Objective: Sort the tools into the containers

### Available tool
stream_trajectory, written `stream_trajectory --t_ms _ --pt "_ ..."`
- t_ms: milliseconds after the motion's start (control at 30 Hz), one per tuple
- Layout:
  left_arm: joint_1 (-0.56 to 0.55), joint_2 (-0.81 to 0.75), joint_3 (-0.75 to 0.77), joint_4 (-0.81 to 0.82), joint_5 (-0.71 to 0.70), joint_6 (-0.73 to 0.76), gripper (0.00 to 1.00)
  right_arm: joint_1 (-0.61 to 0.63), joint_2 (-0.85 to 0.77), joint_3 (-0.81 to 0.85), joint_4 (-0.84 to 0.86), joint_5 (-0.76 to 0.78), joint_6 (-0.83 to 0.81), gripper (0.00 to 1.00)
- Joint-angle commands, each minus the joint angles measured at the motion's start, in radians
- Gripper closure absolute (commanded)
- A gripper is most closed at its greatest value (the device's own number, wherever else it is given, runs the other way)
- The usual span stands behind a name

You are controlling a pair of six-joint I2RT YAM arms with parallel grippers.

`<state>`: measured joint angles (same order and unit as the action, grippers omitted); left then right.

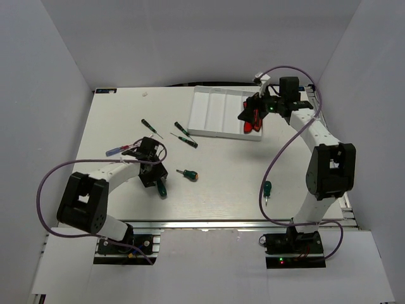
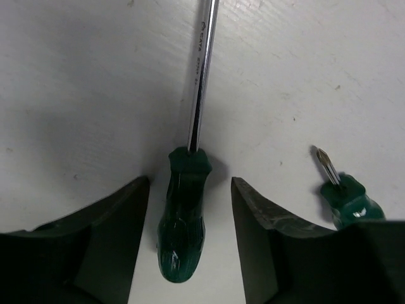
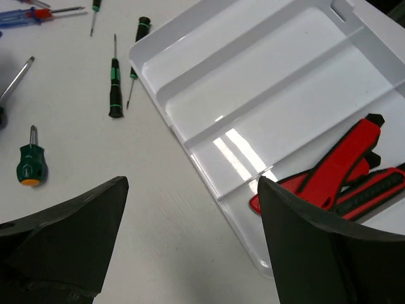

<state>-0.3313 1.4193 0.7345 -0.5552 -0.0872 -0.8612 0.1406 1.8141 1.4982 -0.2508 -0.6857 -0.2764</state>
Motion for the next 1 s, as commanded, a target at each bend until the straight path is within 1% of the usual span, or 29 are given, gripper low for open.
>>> stream_trajectory --t_ms 0,133,167,267,300,367,400,467,500,567,633,667,733,767,800,900,933,967 --pt "-0.02 0.055 0.062 -0.031 -0.049 0.037 0.36 -0.001 -0.054 -0.058 0.036 -0.087 -0.087 0.1" --pt "-0.038 0.098 0.085 -0.054 -0.081 0.05 0.43 -0.004 -0.093 -0.121 0.036 -0.092 -0.096 0.11" --pt "-0.04 0.101 0.085 -0.055 -0.085 0.05 0.49 -0.006 -0.098 -0.125 0.036 -0.094 -0.096 0.11" --pt "-0.044 0.102 0.089 -0.058 -0.088 0.056 0.59 -0.009 -0.113 -0.138 0.035 -0.1 -0.096 0.11" --pt "-0.046 0.101 0.091 -0.061 -0.088 0.056 0.64 -0.012 -0.117 -0.141 0.035 -0.101 -0.098 0.11" --pt "-0.048 0.099 0.094 -0.063 -0.085 0.057 0.69 -0.013 -0.127 -0.145 0.031 -0.104 -0.109 0.11" --pt "-0.049 0.095 0.094 -0.064 -0.083 0.056 0.75 -0.015 -0.127 -0.145 0.03 -0.106 -0.11 0.11" --pt "-0.054 0.087 0.1 -0.066 -0.08 0.059 0.81 -0.018 -0.136 -0.15 0.022 -0.107 -0.125 0.11" --pt "-0.061 0.072 0.105 -0.066 -0.08 0.06 0.87 -0.019 -0.14 -0.151 0.021 -0.11 -0.13 0.1" --pt "-0.071 0.05 0.12 -0.068 -0.077 0.064 0.92 -0.027 -0.15 -0.154 0.016 -0.123 -0.15 0.11" --pt "-0.086 0.024 0.161 -0.065 -0.069 0.082 0.95 -0.038 -0.159 -0.156 0.002 -0.165 -0.173 0.11" --pt "-0.09 0.02 0.18 -0.057 -0.063 0.091 0.96 -0.042 -0.165 -0.156 -0.01 -0.193 -0.216 0.11" --pt "-0.104 0.02 0.238 -0.042 -0.042 0.137 0.97 -0.052 -0.17 -0.15 -0.074 -0.279 -0.282 0.11" --pt "-0.107 0.024 0.256 -0.016 -0.033 0.161 0.97 -0.053 -0.171 -0.147 -0.103 -0.297 -0.362 0.11" --pt "-0.112 0.027 0.294 0.0 -0.013 0.184 0.98 -0.053 -0.174 -0.145 -0.163 -0.32 -0.401 0.11" --pt "-0.118 0.058 0.351 0.09 0.036 0.234 0.98 -0.055 -0.187 -0.153 -0.244 -0.334 -0.535 0.11" --pt "-0.118 0.087 0.389 0.153 0.088 0.276 0.98 -0.055 -0.197 -0.157 -0.274 -0.333 -0.556 0.11" --pt "-0.118 0.111 0.413 0.179 0.139 0.287 0.98 -0.055 -0.202 -0.164 -0.284 -0.33 -0.572 0.11"
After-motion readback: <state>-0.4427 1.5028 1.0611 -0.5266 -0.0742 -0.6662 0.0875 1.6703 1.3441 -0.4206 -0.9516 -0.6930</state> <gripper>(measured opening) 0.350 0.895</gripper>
